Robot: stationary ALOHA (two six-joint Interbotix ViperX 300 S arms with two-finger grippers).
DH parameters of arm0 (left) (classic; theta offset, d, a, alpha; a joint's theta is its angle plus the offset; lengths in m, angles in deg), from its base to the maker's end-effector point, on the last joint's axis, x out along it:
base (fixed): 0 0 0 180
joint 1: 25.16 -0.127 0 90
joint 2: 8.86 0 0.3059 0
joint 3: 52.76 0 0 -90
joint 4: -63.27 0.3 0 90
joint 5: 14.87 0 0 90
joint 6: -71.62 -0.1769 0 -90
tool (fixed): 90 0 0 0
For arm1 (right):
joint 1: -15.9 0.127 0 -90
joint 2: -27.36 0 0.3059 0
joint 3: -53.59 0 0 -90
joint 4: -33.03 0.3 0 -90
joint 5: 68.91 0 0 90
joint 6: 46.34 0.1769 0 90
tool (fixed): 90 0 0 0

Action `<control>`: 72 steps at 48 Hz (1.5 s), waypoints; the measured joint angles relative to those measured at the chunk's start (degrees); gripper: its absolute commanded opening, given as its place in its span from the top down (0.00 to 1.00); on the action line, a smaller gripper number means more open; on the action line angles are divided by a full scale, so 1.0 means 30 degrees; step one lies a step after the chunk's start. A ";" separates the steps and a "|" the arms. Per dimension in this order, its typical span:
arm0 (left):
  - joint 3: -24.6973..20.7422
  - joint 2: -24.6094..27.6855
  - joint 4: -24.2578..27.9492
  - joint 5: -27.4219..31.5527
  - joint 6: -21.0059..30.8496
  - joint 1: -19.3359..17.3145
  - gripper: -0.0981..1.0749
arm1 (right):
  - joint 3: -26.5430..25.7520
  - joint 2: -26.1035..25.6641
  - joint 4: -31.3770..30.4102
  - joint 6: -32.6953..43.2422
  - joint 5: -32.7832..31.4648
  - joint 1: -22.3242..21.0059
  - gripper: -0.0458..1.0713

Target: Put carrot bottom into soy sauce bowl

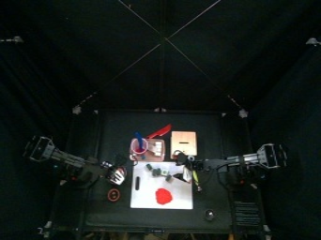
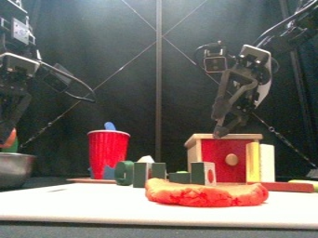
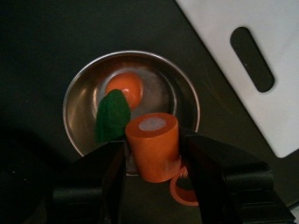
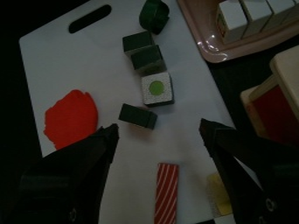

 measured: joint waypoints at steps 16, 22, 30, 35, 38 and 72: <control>0.0059 0.0000 -0.0029 0.0000 -0.0234 -0.0029 0.14 | 0.0000 0.0000 0.0000 0.0000 0.0000 0.0000 0.04; 0.0059 -0.0117 0.0000 0.0117 -0.0146 -0.0029 0.15 | 0.0000 0.0000 0.0029 -0.0029 0.0000 0.0029 0.04; 0.0059 -0.0791 0.0234 0.0264 -0.0117 -0.0322 0.15 | 0.0000 0.0029 0.0000 0.0000 0.0000 -0.0029 0.04; 0.0059 -0.1582 0.0527 0.0586 -0.0117 -0.0586 0.15 | 0.0000 0.0029 0.0000 0.0000 0.0000 -0.0088 0.04; 0.0117 -0.2197 0.0820 0.0820 -0.0117 -0.0674 0.15 | 0.0000 0.0029 0.0000 0.0000 0.0000 -0.0146 0.04; 0.2842 -0.6357 0.1348 0.1465 -0.0205 -0.2930 0.15 | 0.0000 0.0205 0.0146 0.0000 0.0000 -0.0264 0.04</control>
